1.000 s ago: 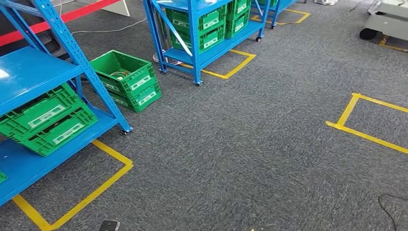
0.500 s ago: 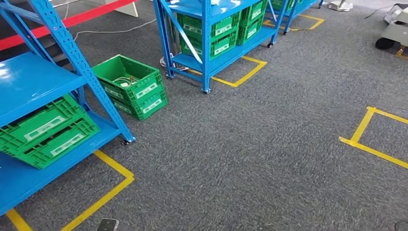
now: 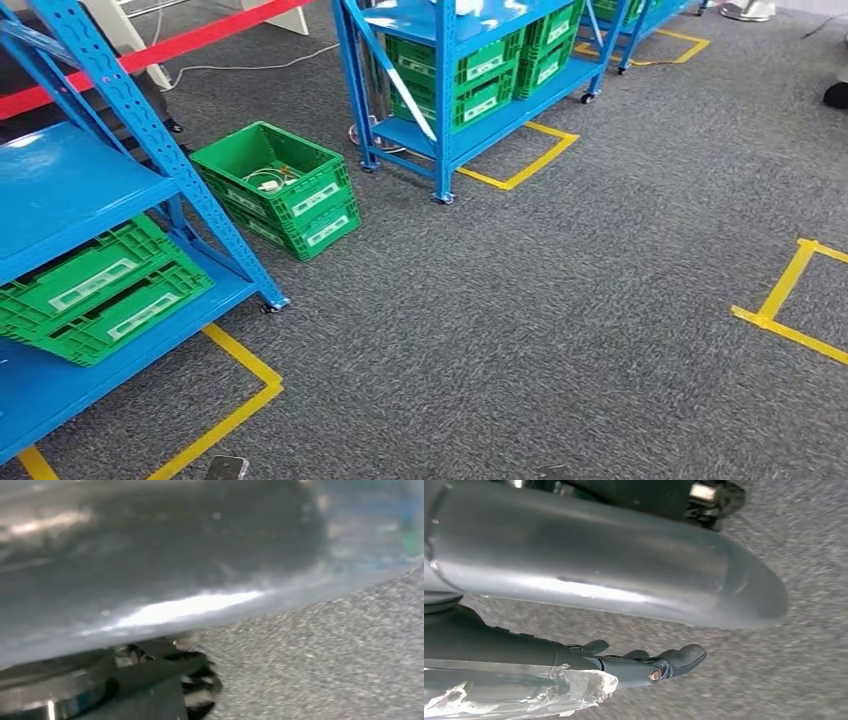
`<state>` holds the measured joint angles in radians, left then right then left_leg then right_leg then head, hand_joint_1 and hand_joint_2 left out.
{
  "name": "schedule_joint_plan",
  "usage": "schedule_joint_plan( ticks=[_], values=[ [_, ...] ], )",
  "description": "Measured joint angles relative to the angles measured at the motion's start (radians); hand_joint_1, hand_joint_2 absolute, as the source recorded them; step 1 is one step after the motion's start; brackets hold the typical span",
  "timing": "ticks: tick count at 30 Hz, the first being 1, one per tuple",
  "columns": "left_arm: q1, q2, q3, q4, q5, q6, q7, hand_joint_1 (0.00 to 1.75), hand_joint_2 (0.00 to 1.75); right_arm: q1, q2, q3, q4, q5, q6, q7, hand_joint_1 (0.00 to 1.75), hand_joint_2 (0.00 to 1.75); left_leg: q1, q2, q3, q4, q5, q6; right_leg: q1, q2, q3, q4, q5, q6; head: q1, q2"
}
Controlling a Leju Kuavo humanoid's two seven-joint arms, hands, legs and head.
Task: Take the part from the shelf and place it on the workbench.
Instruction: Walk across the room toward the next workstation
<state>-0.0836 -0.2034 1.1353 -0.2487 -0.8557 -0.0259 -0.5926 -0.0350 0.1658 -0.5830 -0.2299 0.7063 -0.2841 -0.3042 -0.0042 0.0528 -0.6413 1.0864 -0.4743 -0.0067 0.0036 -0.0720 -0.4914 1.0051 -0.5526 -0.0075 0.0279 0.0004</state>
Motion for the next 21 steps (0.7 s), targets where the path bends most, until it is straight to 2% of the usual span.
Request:
schedule_joint_plan(
  ticks=[1, 2, 4, 5, 6, 7, 8, 9, 10, 11, 12, 13, 14, 15, 16, 17, 19, 20, 21],
  values=[
    [-0.002, -0.001, 0.0, 0.0, 0.0, 0.001, 0.0, 0.0, 0.0, -0.001, 0.0, 0.0, 0.0, 0.002, 0.001, 0.0, 0.0, 0.0, -0.003, 0.019, 0.006, -0.03, 0.02, 0.005, 0.004, -0.01, 0.005, 0.0, -0.011, 0.005, -0.001, 0.0],
    [-0.004, -0.002, 0.0, 0.0, 0.0, 0.002, 0.0, 0.0, 0.0, -0.001, -0.001, 0.0, 0.0, 0.003, 0.001, 0.001, 0.0, 0.0, -0.006, 0.027, 0.007, -0.041, 0.021, 0.01, 0.008, -0.021, 0.008, -0.001, -0.021, 0.011, -0.002, 0.0],
    [-0.005, -0.003, 0.0, 0.0, -0.001, 0.003, 0.0, 0.0, 0.0, -0.005, -0.001, 0.0, 0.0, 0.006, 0.001, 0.001, 0.0, 0.0, -0.005, 0.004, 0.009, -0.046, 0.022, 0.02, 0.009, -0.041, 0.017, -0.006, -0.036, 0.02, 0.0, 0.0],
    [-0.005, -0.003, 0.0, 0.0, -0.001, 0.004, 0.0, 0.0, 0.0, -0.008, -0.001, 0.0, 0.0, 0.008, 0.001, 0.001, 0.0, 0.0, -0.003, -0.011, 0.012, -0.049, 0.022, 0.025, 0.007, -0.03, 0.019, 0.002, -0.048, 0.025, 0.003, 0.0],
    [-0.005, -0.003, 0.0, 0.0, -0.002, 0.005, -0.001, 0.0, 0.0, -0.01, -0.001, 0.0, 0.0, 0.009, 0.001, 0.001, 0.0, 0.0, -0.001, -0.024, 0.014, -0.051, 0.022, 0.031, 0.005, -0.009, 0.011, 0.029, -0.068, 0.029, 0.004, 0.0],
    [-0.007, -0.003, 0.0, 0.0, -0.002, 0.006, -0.001, 0.0, 0.0, -0.011, -0.001, 0.0, 0.0, 0.01, 0.001, 0.0, 0.0, 0.0, 0.001, -0.037, 0.017, -0.053, 0.021, 0.036, 0.001, 0.021, -0.013, 0.08, -0.098, 0.033, 0.006, 0.0],
    [-0.009, -0.004, 0.0, 0.0, -0.002, 0.006, -0.001, 0.0, 0.0, -0.012, -0.001, 0.0, 0.0, 0.011, 0.001, 0.0, 0.0, 0.0, 0.001, -0.05, 0.018, -0.053, 0.019, 0.041, 0.0, 0.048, -0.05, 0.15, -0.131, 0.035, 0.009, 0.0],
    [-0.01, -0.004, 0.0, 0.0, -0.002, 0.006, -0.001, 0.0, 0.0, -0.011, -0.001, -0.001, 0.0, 0.011, 0.001, 0.0, 0.0, 0.0, 0.0, -0.064, 0.02, -0.053, 0.017, 0.044, -0.002, 0.062, -0.093, 0.223, -0.157, 0.036, 0.01, 0.0],
    [-0.01, -0.004, 0.0, 0.0, -0.003, 0.006, -0.001, 0.0, 0.0, -0.011, -0.001, -0.001, 0.0, 0.011, 0.001, 0.001, 0.0, 0.0, 0.0, -0.079, 0.023, -0.052, 0.014, 0.045, -0.002, 0.068, -0.13, 0.277, -0.167, 0.036, 0.01, 0.0],
    [-0.009, -0.004, 0.0, 0.0, -0.003, 0.006, -0.001, 0.0, 0.0, -0.01, -0.001, -0.001, 0.0, 0.011, 0.001, 0.001, 0.0, 0.0, 0.0, -0.095, 0.027, -0.052, 0.011, 0.046, -0.003, 0.07, -0.154, 0.295, -0.154, 0.036, 0.01, 0.0],
    [-0.008, -0.004, 0.001, 0.0, -0.003, 0.006, -0.001, 0.0, 0.0, -0.01, -0.001, -0.002, 0.0, 0.011, 0.001, 0.001, 0.0, 0.0, 0.0, -0.11, 0.033, -0.052, 0.008, 0.045, -0.003, 0.073, -0.158, 0.273, -0.119, 0.034, 0.01, 0.0],
    [-0.008, -0.004, 0.001, 0.0, -0.003, 0.006, -0.001, 0.0, 0.0, -0.01, -0.001, -0.002, 0.0, 0.011, 0.001, 0.001, 0.0, 0.0, 0.0, -0.126, 0.039, -0.052, 0.005, 0.043, -0.003, 0.082, -0.144, 0.216, -0.07, 0.031, 0.01, 0.0],
    [-0.008, -0.005, 0.001, 0.0, -0.003, 0.006, -0.001, 0.0, 0.0, -0.01, -0.001, -0.002, 0.0, 0.011, 0.001, 0.001, 0.0, 0.0, 0.0, -0.14, 0.044, -0.052, 0.002, 0.04, -0.004, 0.104, -0.122, 0.147, -0.025, 0.027, 0.01, 0.0],
    [-0.009, -0.006, 0.001, 0.0, -0.003, 0.006, -0.001, 0.0, 0.0, -0.009, -0.002, -0.002, 0.0, 0.011, 0.001, 0.001, 0.0, 0.0, 0.0, -0.154, 0.048, -0.051, -0.002, 0.037, -0.006, 0.125, -0.1, 0.086, 0.008, 0.024, 0.011, 0.0],
    [-0.009, -0.007, 0.001, 0.0, -0.003, 0.006, -0.001, 0.0, 0.0, -0.009, -0.002, -0.003, 0.0, 0.011, 0.001, 0.001, 0.0, 0.0, 0.0, -0.165, 0.049, -0.05, -0.003, 0.032, -0.007, 0.141, -0.083, 0.047, 0.025, 0.021, 0.011, 0.0],
    [-0.008, -0.007, 0.001, 0.0, -0.003, 0.006, -0.001, 0.0, 0.0, -0.01, -0.002, -0.003, 0.0, 0.011, 0.001, 0.001, 0.0, 0.0, 0.001, -0.176, 0.048, -0.05, -0.003, 0.027, -0.006, 0.15, -0.074, 0.031, 0.029, 0.019, 0.011, 0.0],
    [-0.004, -0.006, 0.001, 0.0, -0.003, 0.006, -0.001, 0.0, 0.0, -0.013, -0.001, -0.003, 0.0, 0.011, 0.001, 0.001, 0.0, 0.0, 0.004, -0.192, 0.045, -0.053, -0.002, 0.015, -0.006, 0.133, -0.065, 0.024, 0.032, 0.011, 0.011, 0.0],
    [-0.003, -0.006, 0.001, 0.0, -0.003, 0.006, -0.001, 0.0, 0.0, -0.014, -0.001, -0.003, 0.0, 0.012, 0.001, 0.001, 0.0, 0.0, 0.003, -0.18, 0.043, -0.048, -0.007, 0.009, -0.008, 0.122, -0.062, 0.018, 0.035, 0.006, 0.01, 0.0],
    [-0.003, -0.005, 0.001, 0.0, -0.003, 0.006, -0.002, 0.0, 0.0, -0.014, 0.0, -0.003, 0.0, 0.012, 0.001, 0.0, 0.0, 0.0, 0.001, -0.157, 0.035, -0.03, -0.022, 0.003, -0.01, 0.109, -0.058, 0.012, 0.038, 0.0, 0.006, 0.0]
  ],
)
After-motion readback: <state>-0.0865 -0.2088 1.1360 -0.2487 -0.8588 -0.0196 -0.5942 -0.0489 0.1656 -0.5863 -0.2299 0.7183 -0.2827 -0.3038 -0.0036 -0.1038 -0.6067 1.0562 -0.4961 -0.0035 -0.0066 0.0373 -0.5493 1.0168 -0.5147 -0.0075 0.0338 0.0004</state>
